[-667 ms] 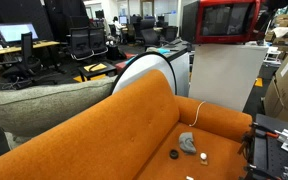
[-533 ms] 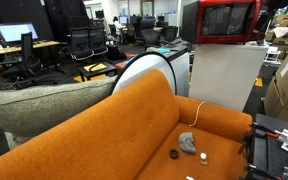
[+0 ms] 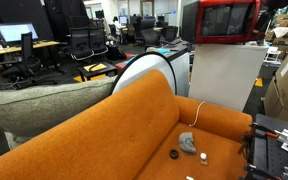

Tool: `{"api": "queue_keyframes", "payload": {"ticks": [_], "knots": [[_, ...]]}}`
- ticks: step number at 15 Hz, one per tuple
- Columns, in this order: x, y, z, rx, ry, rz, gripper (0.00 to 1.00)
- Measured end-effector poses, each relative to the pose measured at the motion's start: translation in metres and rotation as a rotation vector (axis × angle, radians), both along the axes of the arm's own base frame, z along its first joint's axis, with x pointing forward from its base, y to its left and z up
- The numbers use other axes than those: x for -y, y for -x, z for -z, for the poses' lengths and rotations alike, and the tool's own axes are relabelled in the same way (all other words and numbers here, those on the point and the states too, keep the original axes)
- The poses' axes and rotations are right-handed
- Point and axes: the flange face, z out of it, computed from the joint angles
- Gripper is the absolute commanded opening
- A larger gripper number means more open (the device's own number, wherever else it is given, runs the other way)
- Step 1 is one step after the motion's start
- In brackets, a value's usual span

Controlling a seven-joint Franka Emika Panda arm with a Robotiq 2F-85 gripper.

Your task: Open the microwave door

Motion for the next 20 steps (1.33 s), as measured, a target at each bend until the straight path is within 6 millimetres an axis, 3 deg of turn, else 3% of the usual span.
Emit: {"api": "queue_keyframes", "payload": {"ticks": [7,11,16,20], "knots": [[0.005,-0.002,-0.006,0.066,0.011,0.066,1.00],[0.025,0.003,-0.012,0.145,0.064,0.172,1.00],[0.066,0.018,-0.014,0.235,0.150,0.329,1.00],[0.068,0.016,-0.011,0.243,0.151,0.345,1.00]]}}
